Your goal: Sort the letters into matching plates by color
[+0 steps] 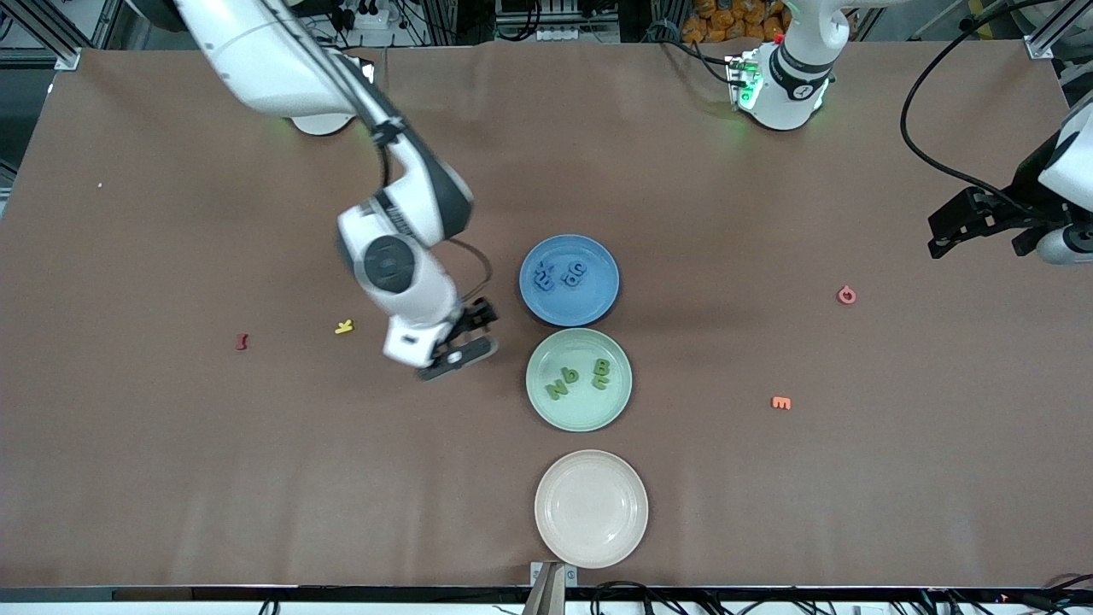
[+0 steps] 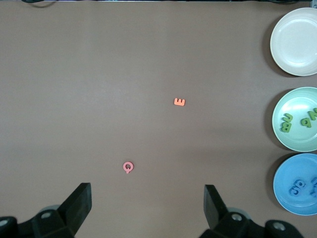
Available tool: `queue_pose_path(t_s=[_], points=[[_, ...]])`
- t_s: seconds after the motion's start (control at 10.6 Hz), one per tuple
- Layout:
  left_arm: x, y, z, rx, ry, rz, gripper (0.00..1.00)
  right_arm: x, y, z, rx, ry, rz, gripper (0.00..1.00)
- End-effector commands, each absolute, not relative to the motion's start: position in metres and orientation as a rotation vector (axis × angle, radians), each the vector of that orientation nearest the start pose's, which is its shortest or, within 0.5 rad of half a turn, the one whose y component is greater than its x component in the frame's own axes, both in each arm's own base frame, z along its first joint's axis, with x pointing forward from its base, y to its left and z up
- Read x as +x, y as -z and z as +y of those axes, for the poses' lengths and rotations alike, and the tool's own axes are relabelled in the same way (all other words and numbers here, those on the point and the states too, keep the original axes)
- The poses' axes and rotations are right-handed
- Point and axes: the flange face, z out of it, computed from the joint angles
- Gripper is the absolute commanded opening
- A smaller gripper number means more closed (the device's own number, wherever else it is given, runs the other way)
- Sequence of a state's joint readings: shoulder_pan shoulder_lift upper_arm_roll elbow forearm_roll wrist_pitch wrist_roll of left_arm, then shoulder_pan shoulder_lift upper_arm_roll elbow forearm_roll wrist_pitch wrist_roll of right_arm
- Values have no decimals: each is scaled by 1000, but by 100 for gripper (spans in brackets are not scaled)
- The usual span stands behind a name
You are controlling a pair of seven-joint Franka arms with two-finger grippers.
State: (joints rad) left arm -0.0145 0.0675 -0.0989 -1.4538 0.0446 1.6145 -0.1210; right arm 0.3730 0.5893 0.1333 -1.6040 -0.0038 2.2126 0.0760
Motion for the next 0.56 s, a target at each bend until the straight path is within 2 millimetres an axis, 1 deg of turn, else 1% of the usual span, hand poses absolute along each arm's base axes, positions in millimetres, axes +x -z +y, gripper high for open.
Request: queue_pose_path(t_s=[0.0, 0.09, 0.28, 0.38, 0.47], points=[[576, -647, -57, -3110, 161, -10, 100, 667, -311, 194, -3035, 50, -551, 100], [576, -647, -57, -3110, 164, -8, 100, 681, -314, 146, -3073, 68, -501, 100], [576, -647, -57, -3110, 161, 6, 100, 695, -318, 66, -3126, 79, -460, 100], [576, -648, -56, -3115, 163, 11, 100, 697, -324, 37, -3148, 82, -412, 100], [575, -648, -55, -3115, 158, 9, 100, 695, -336, 13, -3172, 66, -357, 100]])
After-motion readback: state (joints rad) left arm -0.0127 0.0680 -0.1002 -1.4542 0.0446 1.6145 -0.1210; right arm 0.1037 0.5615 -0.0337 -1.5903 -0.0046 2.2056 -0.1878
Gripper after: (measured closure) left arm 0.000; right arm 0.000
